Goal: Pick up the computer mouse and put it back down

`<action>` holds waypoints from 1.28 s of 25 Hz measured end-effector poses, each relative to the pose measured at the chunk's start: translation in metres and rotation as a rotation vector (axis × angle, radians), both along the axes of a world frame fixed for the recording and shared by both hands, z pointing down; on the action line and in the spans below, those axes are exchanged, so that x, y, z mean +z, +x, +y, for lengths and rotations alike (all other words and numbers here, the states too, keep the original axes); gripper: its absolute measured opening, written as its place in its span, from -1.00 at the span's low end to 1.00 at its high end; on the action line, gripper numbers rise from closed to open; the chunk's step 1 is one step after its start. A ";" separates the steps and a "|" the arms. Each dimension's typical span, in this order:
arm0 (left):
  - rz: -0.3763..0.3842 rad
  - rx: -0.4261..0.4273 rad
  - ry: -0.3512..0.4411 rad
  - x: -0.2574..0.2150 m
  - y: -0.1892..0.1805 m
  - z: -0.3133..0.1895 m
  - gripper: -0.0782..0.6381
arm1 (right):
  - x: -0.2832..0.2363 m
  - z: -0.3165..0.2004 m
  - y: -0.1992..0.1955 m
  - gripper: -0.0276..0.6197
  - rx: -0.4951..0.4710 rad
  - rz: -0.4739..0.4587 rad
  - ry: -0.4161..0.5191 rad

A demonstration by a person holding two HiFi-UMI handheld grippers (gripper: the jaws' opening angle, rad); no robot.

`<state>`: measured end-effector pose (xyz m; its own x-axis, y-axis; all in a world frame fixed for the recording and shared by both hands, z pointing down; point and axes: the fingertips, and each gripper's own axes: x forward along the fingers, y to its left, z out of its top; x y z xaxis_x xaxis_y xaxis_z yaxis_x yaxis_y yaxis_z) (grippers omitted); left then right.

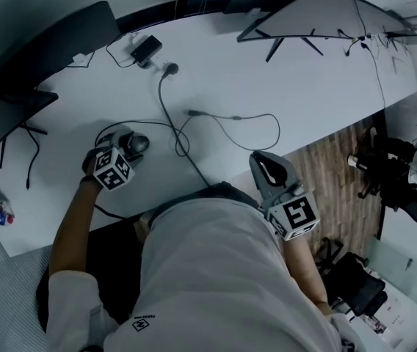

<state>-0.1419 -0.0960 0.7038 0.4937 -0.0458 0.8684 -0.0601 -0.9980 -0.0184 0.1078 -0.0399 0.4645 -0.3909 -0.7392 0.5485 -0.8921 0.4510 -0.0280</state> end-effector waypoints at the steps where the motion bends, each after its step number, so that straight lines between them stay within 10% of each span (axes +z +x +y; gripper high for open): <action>1: -0.001 0.004 -0.002 0.002 0.000 0.000 0.08 | 0.000 0.001 0.000 -0.84 0.002 0.003 -0.001; 32: 0.025 -0.183 -0.023 -0.026 0.013 0.000 0.08 | -0.012 0.022 0.017 -0.84 0.006 -0.015 0.056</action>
<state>-0.1293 -0.0955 0.6779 0.5005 -0.1174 0.8578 -0.2410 -0.9705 0.0078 0.1246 -0.0179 0.4527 -0.3943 -0.7710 0.5001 -0.8945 0.4468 -0.0164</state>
